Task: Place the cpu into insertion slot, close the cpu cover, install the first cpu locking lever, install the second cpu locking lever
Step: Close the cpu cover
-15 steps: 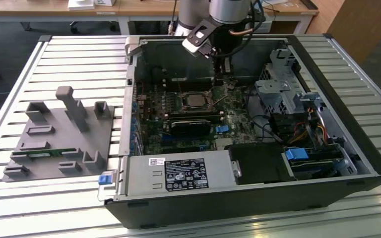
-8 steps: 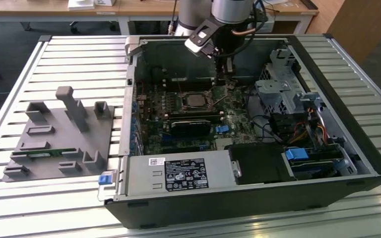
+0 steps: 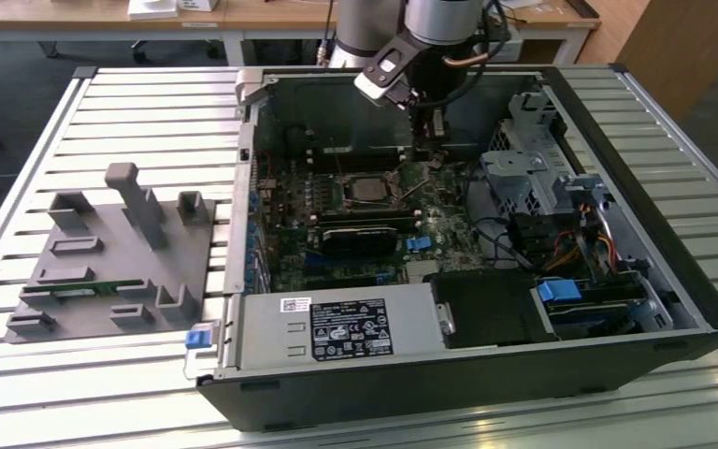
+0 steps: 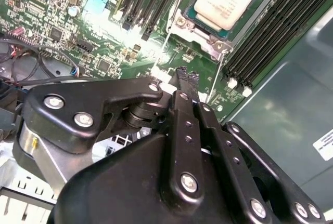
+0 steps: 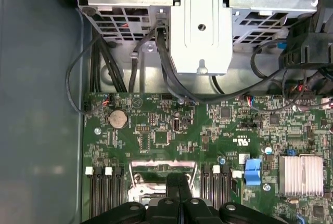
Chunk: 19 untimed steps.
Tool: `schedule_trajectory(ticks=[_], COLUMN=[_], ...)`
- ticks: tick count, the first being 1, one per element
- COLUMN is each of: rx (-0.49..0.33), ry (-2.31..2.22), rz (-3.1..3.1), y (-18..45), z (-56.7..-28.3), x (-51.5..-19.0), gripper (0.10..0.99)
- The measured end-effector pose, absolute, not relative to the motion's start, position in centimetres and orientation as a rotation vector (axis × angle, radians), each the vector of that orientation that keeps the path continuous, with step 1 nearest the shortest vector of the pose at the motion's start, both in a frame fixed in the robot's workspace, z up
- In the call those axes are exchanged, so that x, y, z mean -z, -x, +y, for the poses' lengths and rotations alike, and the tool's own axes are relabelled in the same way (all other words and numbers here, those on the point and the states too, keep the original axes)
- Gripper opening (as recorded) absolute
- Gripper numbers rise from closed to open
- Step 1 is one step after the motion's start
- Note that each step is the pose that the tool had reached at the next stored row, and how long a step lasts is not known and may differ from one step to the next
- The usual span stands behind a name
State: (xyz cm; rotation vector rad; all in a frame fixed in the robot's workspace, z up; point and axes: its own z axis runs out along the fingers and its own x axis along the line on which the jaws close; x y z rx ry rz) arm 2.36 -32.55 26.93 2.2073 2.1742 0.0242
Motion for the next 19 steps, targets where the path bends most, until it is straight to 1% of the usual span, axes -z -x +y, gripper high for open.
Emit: schedule_trajectory(ticks=[19], rx=[-0.024], ry=[-2.207], rz=[2.174], y=[-3.23], z=[-32.52], x=[-26.93], gripper=[0.106])
